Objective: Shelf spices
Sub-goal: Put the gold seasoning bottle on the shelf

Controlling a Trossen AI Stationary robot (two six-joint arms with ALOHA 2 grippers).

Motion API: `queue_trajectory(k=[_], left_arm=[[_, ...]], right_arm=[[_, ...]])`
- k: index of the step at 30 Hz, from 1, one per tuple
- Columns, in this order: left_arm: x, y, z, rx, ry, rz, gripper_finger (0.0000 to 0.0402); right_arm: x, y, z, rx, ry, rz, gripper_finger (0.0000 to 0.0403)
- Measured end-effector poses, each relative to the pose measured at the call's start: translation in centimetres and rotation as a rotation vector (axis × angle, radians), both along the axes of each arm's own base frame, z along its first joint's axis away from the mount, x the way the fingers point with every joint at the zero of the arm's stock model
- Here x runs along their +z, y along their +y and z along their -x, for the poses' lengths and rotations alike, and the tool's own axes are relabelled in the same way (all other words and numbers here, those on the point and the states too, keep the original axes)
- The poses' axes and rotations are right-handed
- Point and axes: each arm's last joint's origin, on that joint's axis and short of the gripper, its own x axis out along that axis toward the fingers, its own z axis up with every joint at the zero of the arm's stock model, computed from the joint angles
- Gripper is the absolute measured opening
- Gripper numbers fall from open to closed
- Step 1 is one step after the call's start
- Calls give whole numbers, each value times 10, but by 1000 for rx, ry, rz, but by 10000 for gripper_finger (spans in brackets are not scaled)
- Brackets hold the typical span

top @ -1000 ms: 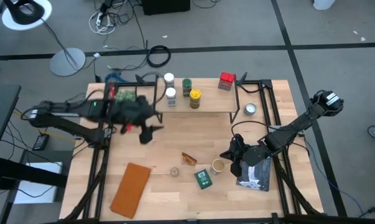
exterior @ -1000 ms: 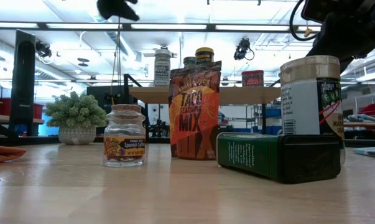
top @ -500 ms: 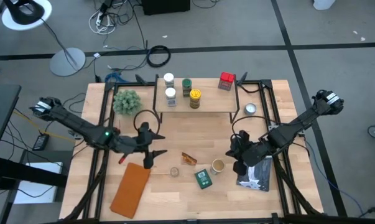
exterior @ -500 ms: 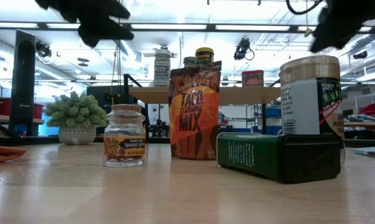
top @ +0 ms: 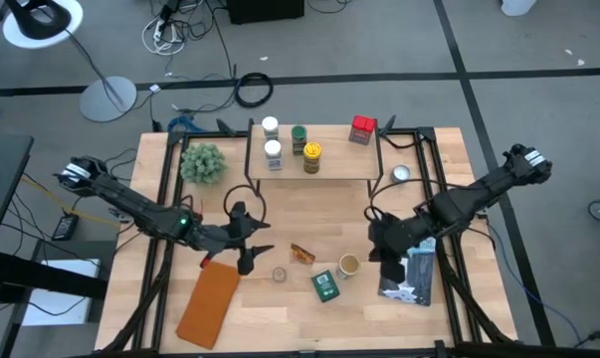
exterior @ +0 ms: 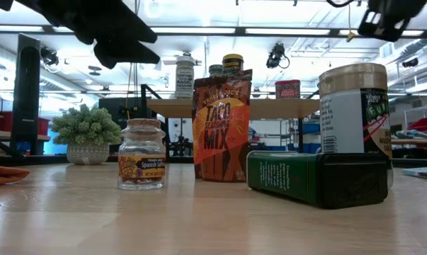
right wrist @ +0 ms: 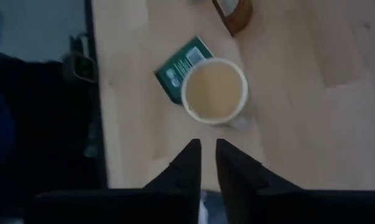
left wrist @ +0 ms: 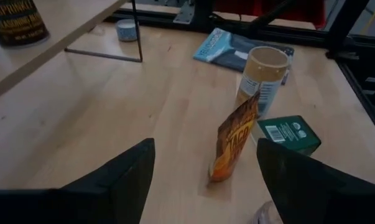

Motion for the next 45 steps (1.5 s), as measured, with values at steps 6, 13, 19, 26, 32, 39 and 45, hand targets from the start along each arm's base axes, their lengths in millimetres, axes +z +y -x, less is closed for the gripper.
queue_trajectory(k=[6, 13, 19, 26, 32, 39, 45], left_arm=[[-1, 1, -1, 16, 3, 8, 287], [-2, 1, -1, 28, 4, 26, 287], [-2, 1, -1, 43, 1, 57, 287], [-4, 2, 0, 68, 15, 103, 287], [-4, 2, 1, 67, 18, 97, 287], [-4, 2, 1, 59, 21, 81, 288], [-5, 2, 1, 58, 24, 75, 287]], right_arm=[[7, -14, -14, 103, -113, 46, 135], [9, -32, -24, 166, -187, 169, 245], [9, -38, -38, 197, -263, 198, 333], [-8, -45, -57, 249, -241, 435, 397], [-22, -46, -68, 226, -187, 454, 383], [-30, -41, -74, 237, -170, 366, 388], [-34, -41, -68, 258, -96, 320, 397]])
